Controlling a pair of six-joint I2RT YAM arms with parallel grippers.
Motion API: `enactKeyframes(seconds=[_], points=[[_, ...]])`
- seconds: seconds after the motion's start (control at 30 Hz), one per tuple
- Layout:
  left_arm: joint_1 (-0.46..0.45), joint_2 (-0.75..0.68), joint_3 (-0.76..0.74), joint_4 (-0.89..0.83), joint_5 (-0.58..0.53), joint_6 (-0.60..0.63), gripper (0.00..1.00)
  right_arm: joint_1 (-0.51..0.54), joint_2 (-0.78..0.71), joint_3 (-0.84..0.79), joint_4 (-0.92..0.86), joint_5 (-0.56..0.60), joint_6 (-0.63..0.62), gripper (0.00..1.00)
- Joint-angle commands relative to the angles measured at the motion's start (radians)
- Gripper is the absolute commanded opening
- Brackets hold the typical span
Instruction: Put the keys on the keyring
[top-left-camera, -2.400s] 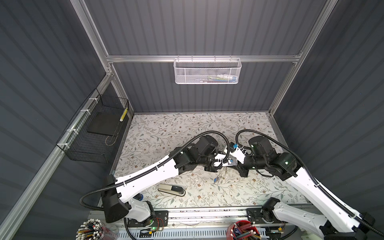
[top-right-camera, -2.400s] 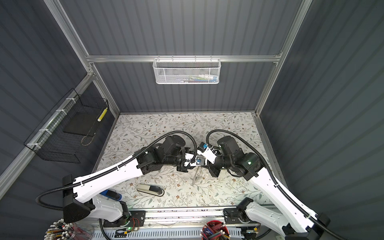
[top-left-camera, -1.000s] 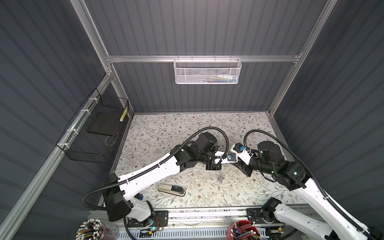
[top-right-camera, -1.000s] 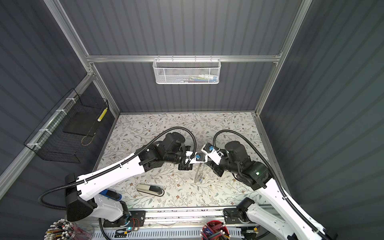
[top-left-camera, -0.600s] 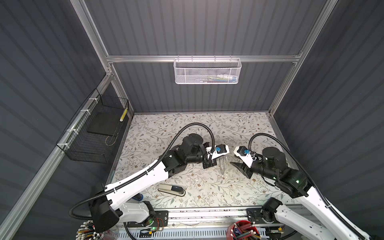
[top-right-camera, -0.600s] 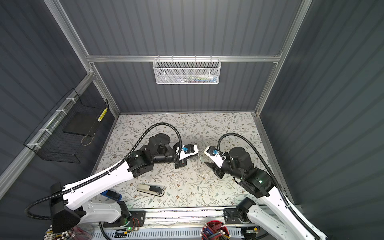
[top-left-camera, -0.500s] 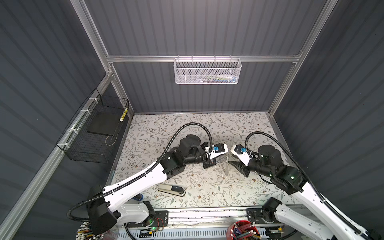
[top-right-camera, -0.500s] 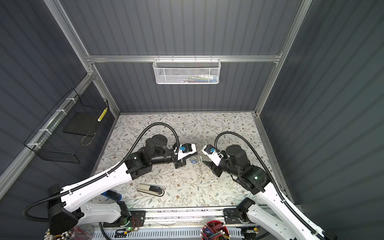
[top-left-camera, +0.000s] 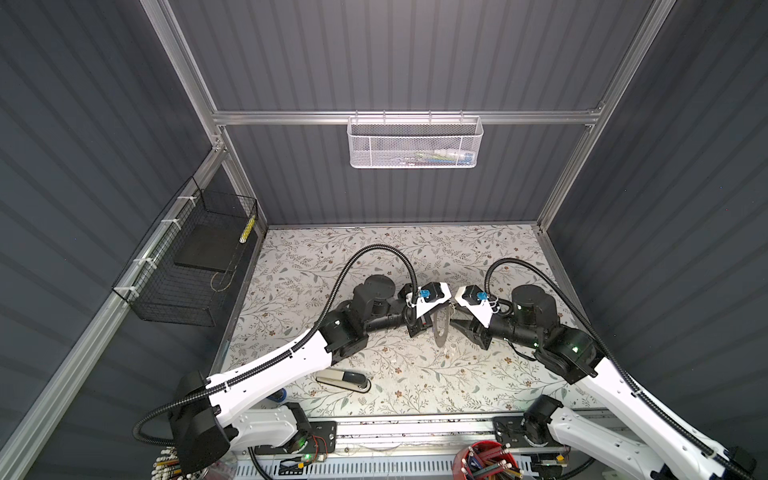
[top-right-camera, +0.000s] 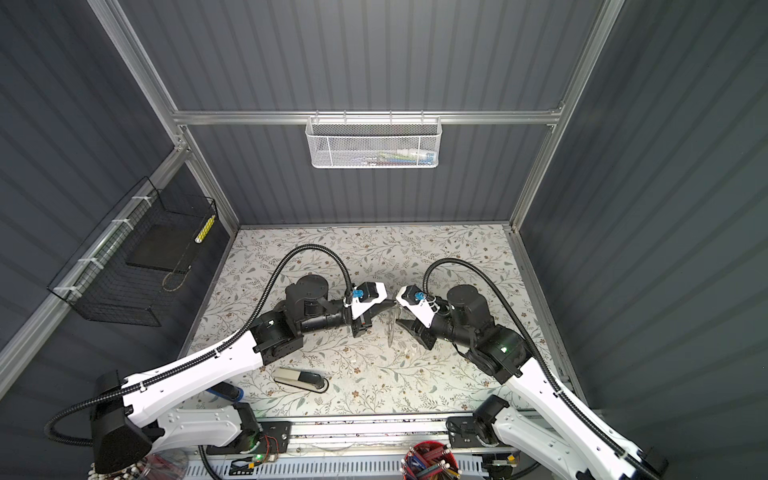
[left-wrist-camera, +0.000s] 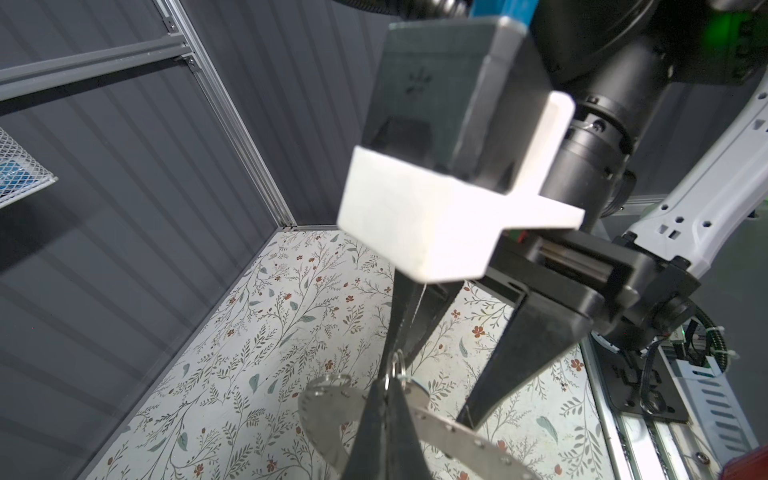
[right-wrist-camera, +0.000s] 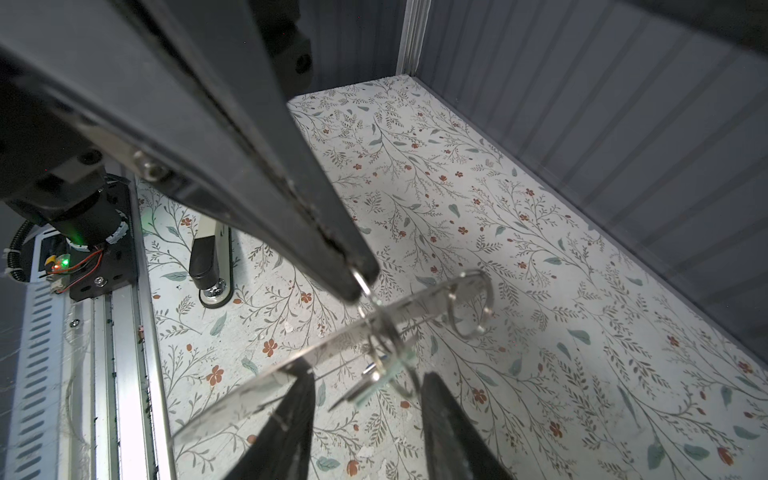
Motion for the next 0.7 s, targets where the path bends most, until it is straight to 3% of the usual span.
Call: enactKeyframes(seconds=[0.0, 0.23, 0.5, 0.67], points=[[0.001, -0.032, -0.004, 0.061, -0.008, -0.018, 0.00, 0.007, -0.004, 0.020, 0.043, -0.022, 0.030, 0.45], [0.000, -0.026, -0.006, 0.083, -0.008, -0.032, 0.00, 0.007, 0.018, 0.008, 0.124, 0.052, 0.102, 0.32], [0.001, -0.037, -0.019, 0.121, -0.048, -0.050, 0.00, 0.009, -0.004, 0.006, 0.076, 0.102, 0.074, 0.01], [0.006, -0.032, -0.027, 0.155, -0.048, -0.081, 0.00, 0.014, 0.018, 0.006, 0.053, 0.114, 0.064, 0.00]])
